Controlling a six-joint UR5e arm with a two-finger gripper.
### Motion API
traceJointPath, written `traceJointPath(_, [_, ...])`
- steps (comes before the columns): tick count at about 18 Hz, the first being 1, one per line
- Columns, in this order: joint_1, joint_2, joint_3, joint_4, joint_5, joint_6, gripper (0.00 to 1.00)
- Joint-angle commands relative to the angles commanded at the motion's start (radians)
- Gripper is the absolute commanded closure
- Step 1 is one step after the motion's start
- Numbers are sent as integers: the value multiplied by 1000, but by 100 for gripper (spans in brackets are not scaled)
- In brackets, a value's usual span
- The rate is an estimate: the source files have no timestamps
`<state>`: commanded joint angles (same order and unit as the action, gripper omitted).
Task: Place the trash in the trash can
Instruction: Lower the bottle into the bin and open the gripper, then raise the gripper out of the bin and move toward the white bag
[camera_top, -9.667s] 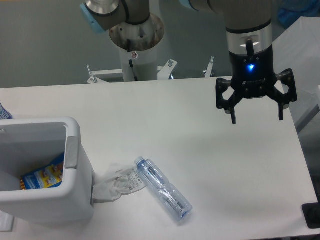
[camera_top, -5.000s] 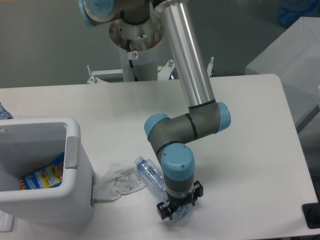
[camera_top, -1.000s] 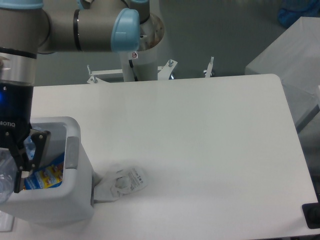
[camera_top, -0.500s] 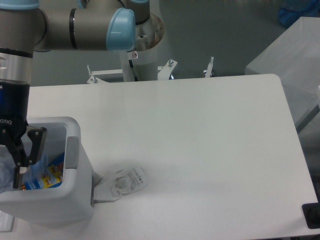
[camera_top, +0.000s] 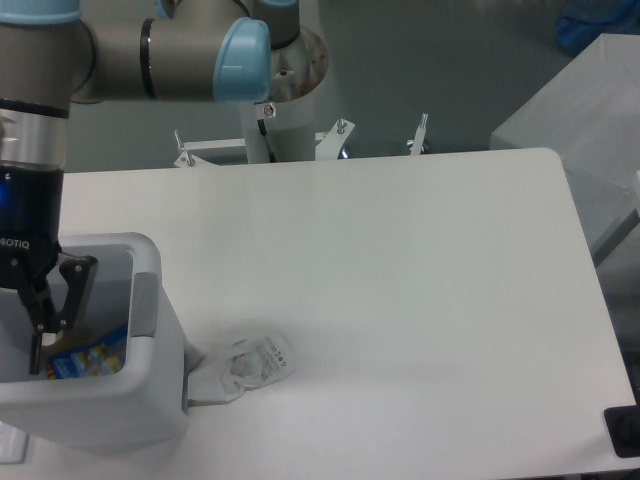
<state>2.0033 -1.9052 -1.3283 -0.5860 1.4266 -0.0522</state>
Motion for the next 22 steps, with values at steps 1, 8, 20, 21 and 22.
traceJointPath(1, [23, 15, -15, 0, 0, 0, 18])
traceJointPath(8, [262, 94, -179, -2, -3, 5, 0])
traceJointPath(20, [413, 92, -433, -11, 2, 682, 1])
traceJointPath(21, [411, 88, -448, -11, 2, 719, 1])
traceJointPath(22, [410, 77, -456, -12, 3, 736, 0])
